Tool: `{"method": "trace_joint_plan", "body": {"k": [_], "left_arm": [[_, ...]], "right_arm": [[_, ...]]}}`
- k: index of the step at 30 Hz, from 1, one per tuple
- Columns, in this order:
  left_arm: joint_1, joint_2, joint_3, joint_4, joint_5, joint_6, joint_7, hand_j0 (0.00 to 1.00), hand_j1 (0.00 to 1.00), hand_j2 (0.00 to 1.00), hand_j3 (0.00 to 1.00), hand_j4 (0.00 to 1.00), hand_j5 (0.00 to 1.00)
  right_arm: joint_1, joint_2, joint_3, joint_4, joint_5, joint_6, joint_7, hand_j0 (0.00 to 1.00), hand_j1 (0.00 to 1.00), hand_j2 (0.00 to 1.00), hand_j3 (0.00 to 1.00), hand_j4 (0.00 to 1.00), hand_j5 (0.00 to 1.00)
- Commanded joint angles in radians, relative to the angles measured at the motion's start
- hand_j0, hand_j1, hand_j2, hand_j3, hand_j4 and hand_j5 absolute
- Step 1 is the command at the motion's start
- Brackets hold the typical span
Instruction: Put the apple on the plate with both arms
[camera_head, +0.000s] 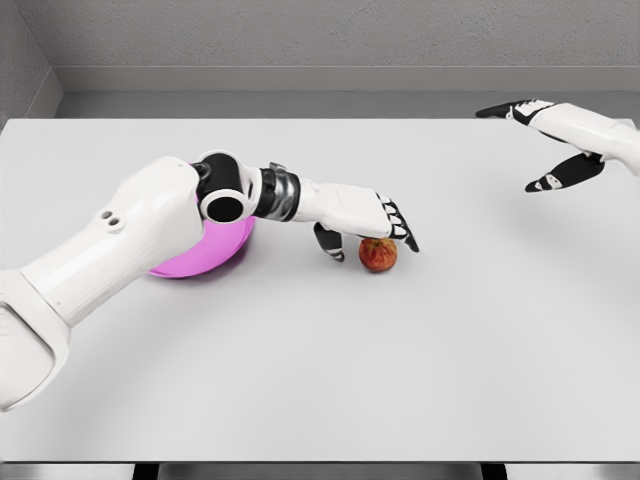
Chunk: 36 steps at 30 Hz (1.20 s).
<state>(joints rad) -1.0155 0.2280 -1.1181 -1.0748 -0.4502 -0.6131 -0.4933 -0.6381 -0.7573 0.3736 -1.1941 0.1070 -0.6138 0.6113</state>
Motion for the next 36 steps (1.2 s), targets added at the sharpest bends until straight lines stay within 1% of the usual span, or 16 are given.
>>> {"method": "trace_joint_plan", "body": {"k": [1,8,10,11,20,25,36], "left_arm": [[0.0,-0.007,0.001,0.007,0.004,0.002,0.001,0.92,0.92,0.92,0.92,0.92,0.92],[0.0,-0.016,0.0,0.004,0.002,0.002,0.001,0.92,0.92,0.92,0.92,0.92,0.92],[0.0,-0.016,0.0,0.004,0.001,0.002,0.001,0.87,0.87,0.87,0.87,0.87,0.87],[0.0,-0.016,-0.002,0.004,0.001,0.002,0.001,0.86,0.86,0.86,0.86,0.86,0.86],[0.002,-0.022,-0.014,0.01,-0.001,0.002,0.001,0.86,0.86,0.86,0.86,0.86,0.86],[0.002,-0.027,-0.016,0.01,-0.021,0.002,0.004,0.86,0.86,0.86,0.86,0.86,0.86],[0.005,-0.029,-0.029,0.012,-0.03,0.002,0.004,0.85,0.85,0.85,0.85,0.85,0.85]], "right_arm": [[0.0,0.0,-0.001,-0.001,-0.007,0.003,0.0,1.0,1.0,1.0,1.0,1.0,1.0],[0.0,0.0,-0.001,-0.002,-0.007,0.003,0.0,1.0,1.0,1.0,1.0,1.0,1.0],[-0.002,0.0,-0.001,-0.001,-0.007,0.003,0.0,1.0,1.0,1.0,1.0,1.0,1.0],[0.0,0.0,-0.001,-0.002,-0.007,0.003,0.0,1.0,1.0,1.0,1.0,1.0,1.0],[0.002,0.0,-0.001,-0.001,-0.007,0.003,0.0,1.0,1.0,1.0,1.0,1.0,1.0],[0.002,0.0,-0.001,-0.001,-0.007,0.003,0.0,1.0,1.0,1.0,1.0,1.0,1.0],[0.002,-0.002,-0.001,0.004,-0.009,0.003,0.0,1.0,1.0,1.0,1.0,1.0,1.0]]}}
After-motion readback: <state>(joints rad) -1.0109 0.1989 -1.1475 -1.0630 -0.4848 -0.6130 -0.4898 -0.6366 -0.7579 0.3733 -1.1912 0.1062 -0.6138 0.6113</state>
